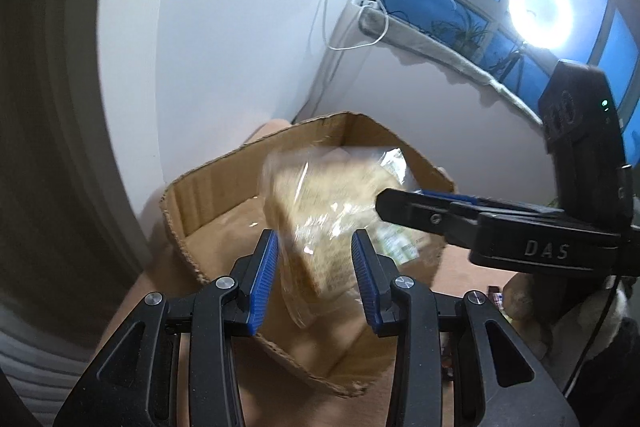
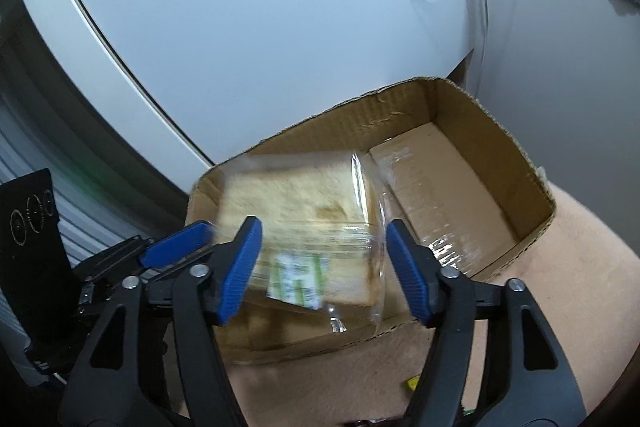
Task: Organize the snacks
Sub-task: 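Carry the bread slice into the cardboard box and open the right gripper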
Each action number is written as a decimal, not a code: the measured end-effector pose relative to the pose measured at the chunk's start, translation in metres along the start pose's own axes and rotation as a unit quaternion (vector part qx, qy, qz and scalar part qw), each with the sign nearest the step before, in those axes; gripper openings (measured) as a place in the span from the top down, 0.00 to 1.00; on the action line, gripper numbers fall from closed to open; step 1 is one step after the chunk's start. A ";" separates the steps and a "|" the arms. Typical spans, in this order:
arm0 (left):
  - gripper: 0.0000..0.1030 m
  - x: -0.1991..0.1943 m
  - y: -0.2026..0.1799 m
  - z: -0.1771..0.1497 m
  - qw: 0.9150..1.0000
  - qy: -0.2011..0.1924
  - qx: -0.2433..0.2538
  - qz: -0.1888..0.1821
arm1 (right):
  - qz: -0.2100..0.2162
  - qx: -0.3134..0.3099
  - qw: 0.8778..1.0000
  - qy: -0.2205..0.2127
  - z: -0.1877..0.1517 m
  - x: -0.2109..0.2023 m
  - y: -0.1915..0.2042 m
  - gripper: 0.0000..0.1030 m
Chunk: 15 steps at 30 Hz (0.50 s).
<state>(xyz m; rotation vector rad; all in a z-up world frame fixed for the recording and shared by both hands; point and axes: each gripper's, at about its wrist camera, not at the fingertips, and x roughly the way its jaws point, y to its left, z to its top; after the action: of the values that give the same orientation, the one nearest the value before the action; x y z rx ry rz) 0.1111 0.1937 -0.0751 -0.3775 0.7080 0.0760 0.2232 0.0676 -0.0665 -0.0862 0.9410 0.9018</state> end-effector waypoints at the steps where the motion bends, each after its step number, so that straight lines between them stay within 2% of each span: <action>1: 0.65 -0.001 0.002 0.000 1.000 -0.001 -0.001 0.001 | 0.000 0.001 1.000 -0.002 0.000 -0.002 0.000 0.30; 6: 0.65 -0.008 0.001 0.000 1.000 -0.009 -0.001 0.005 | -0.003 0.004 1.000 -0.013 -0.001 -0.017 -0.004 0.30; 12: 0.65 -0.023 -0.006 -0.002 1.000 -0.025 0.008 0.001 | -0.008 0.007 0.999 -0.036 -0.011 -0.054 -0.010 0.30; 15: 0.65 -0.031 -0.013 -0.005 0.999 -0.031 0.014 -0.007 | -0.024 0.005 0.998 -0.050 -0.019 -0.074 -0.014 0.30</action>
<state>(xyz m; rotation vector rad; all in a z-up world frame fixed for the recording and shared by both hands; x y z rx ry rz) 0.0871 0.1817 -0.0547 -0.3510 0.6455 0.0643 0.2004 0.0039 -0.0289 -0.0544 0.8463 0.8500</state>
